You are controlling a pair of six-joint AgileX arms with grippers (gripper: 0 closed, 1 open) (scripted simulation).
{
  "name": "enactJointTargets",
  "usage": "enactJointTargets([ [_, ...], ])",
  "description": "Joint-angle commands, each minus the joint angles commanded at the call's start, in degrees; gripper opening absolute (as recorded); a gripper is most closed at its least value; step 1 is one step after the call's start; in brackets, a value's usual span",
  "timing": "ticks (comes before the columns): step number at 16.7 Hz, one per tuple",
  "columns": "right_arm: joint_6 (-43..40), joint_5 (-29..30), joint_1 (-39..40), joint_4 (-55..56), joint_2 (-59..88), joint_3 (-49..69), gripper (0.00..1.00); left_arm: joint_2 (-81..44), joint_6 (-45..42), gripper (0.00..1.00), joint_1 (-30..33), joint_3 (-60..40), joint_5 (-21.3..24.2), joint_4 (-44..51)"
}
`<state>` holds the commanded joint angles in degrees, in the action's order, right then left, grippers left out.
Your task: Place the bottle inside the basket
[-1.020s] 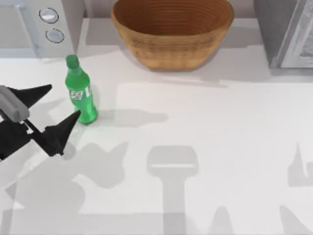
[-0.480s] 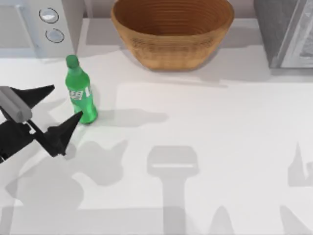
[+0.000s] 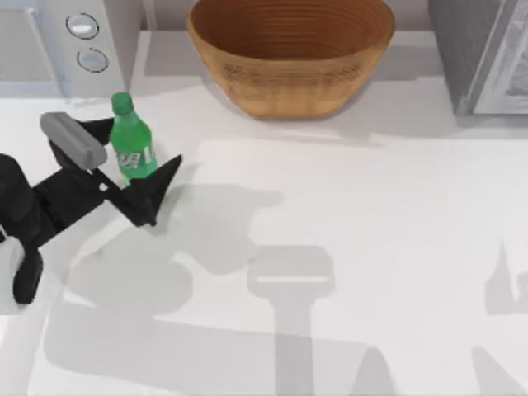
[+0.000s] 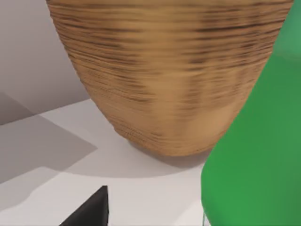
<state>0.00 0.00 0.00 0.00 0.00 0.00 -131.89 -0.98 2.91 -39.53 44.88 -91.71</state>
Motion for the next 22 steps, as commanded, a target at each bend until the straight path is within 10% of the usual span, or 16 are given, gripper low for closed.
enactJointTargets([
  [3,0.0,0.0,0.0,0.0,0.0,0.0,1.0,0.0,0.0,1.0,0.1,-0.1,0.0,0.0],
  [16,0.0,0.0,0.0,0.0,0.0,0.0,1.0,0.0,0.0,0.02,0.1,-0.1,0.0,0.0],
  [22,0.0,0.0,0.0,0.0,0.0,0.0,1.0,0.0,0.0,0.0,0.1,-0.1,0.0,0.0],
])
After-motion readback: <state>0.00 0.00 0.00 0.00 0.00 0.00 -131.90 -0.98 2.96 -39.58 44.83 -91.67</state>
